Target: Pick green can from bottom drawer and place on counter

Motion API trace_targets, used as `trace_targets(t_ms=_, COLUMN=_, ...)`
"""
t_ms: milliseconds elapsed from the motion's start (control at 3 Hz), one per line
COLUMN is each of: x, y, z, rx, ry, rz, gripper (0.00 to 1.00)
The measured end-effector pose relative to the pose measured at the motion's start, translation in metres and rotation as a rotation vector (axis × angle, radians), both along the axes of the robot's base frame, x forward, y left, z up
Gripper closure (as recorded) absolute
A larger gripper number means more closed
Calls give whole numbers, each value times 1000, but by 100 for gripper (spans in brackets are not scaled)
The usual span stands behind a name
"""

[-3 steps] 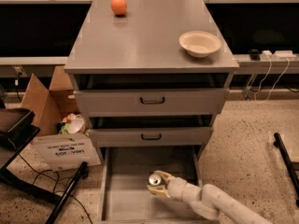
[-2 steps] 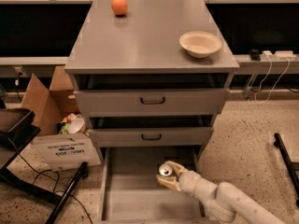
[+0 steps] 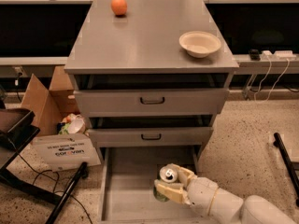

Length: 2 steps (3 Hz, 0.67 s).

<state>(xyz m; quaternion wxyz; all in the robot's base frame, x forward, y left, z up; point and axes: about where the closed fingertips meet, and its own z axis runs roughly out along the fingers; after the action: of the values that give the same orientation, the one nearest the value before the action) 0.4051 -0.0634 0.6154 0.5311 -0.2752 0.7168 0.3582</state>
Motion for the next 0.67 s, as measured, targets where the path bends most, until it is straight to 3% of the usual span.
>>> trace_targets(t_ms=333, x=-19, y=48, z=118, rx=16, ry=-6, rz=124, gripper=100)
trace_targets(t_ms=667, x=4, y=66, z=196, rx=-63, ry=-52, rz=134, gripper=100)
